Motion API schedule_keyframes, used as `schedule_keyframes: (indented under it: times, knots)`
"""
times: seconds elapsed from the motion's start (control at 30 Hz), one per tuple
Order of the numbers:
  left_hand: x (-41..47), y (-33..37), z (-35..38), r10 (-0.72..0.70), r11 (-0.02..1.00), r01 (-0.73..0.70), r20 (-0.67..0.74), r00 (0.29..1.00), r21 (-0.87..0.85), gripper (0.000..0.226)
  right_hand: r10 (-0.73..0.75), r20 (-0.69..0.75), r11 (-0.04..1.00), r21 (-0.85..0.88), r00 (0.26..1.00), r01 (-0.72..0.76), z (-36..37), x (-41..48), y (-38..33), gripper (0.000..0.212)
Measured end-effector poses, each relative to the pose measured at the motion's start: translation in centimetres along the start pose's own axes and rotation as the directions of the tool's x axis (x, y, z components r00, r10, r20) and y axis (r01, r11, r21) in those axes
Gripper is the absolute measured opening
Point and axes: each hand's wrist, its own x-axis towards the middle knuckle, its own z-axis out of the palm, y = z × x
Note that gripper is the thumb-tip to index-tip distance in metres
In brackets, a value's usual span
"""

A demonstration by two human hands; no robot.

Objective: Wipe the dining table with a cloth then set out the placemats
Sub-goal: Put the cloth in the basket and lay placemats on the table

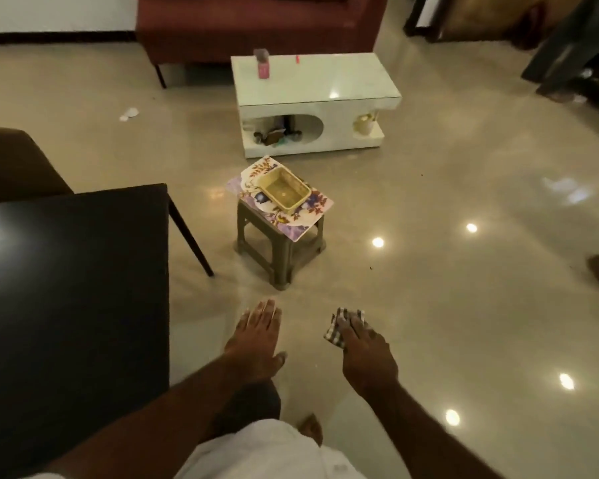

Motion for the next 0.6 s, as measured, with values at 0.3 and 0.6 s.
schedule_keyframes:
  times: [0.3, 0.6]
  knots:
    - [12.2, -6.4, -5.4, -0.133, 0.988, 0.133, -0.004, 0.991, -0.082, 0.099, -0.201, -0.015, 0.978, -0.06, 0.98, 0.2, -5.4, 18.2, -2.4, 0.065]
    - [24.7, -11.9, -14.7, -0.089, 0.977, 0.092, 0.02, 0.996, -0.194, 0.102, -0.188, 0.108, 0.982, -0.013, 0.976, 0.19, -13.3, 33.8, -6.7, 0.058]
